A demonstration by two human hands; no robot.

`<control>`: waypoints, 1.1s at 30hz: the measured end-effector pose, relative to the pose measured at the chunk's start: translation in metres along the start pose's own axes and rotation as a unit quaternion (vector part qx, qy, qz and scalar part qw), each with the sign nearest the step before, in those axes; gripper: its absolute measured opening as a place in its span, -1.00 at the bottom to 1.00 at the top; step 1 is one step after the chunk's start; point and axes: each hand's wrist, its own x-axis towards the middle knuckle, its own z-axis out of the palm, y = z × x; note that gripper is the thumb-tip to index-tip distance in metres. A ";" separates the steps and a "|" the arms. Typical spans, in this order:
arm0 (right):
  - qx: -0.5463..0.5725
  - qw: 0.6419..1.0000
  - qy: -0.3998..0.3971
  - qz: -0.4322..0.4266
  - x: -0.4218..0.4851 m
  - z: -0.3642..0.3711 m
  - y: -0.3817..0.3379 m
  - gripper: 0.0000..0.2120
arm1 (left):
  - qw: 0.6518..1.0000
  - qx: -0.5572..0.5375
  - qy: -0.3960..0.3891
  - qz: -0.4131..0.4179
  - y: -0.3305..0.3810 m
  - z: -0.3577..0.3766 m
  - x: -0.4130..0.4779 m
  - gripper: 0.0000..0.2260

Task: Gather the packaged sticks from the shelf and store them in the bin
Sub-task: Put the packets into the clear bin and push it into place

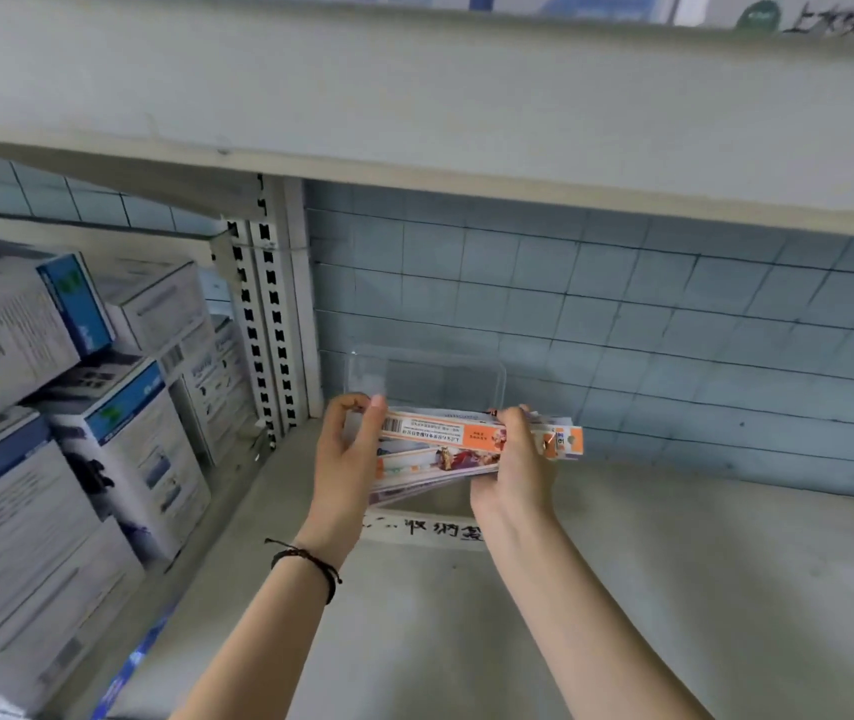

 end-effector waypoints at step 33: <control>-0.329 0.932 -0.022 -0.151 0.025 0.001 0.039 -0.89 | 0.879 0.440 -0.150 0.104 -0.046 -0.040 0.050 -0.57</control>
